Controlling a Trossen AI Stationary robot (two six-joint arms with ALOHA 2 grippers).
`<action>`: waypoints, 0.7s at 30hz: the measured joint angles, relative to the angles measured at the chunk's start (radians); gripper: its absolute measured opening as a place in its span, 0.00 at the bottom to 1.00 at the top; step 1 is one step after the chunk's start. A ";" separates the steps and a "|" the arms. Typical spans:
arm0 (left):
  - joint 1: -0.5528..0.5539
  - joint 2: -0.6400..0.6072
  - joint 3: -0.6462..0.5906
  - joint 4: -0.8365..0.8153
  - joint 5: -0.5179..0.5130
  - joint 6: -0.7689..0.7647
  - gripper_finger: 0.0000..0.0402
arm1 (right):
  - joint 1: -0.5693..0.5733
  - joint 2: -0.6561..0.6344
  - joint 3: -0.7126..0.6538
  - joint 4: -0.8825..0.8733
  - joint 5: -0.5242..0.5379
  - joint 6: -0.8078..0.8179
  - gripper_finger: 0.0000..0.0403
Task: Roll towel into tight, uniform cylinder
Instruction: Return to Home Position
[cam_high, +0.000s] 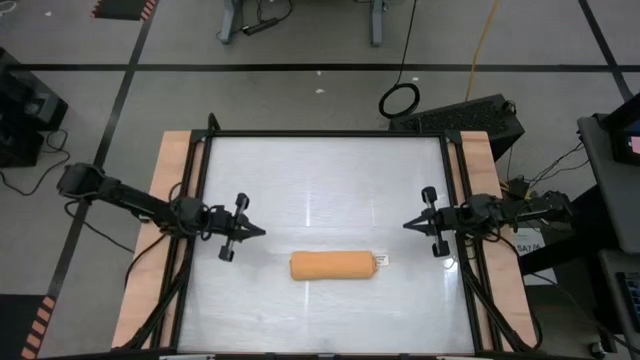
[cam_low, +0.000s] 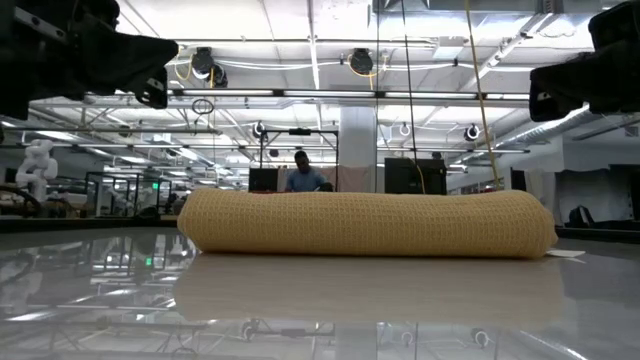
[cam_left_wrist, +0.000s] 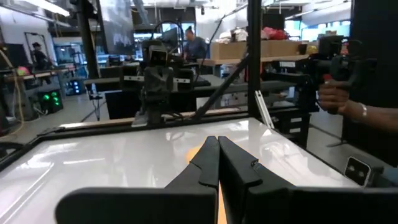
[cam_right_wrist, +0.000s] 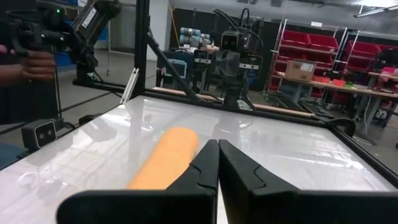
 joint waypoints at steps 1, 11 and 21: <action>0.008 -0.012 0.000 -0.016 0.015 0.001 0.01 | 0.000 0.000 0.000 0.000 0.000 0.000 0.00; 0.050 -0.200 0.000 -0.298 0.092 -0.029 0.01 | 0.000 0.029 0.000 -0.002 -0.011 0.038 0.00; 0.050 -0.429 0.000 -0.580 0.080 -0.027 0.01 | 0.000 0.052 0.000 0.021 0.042 0.037 0.00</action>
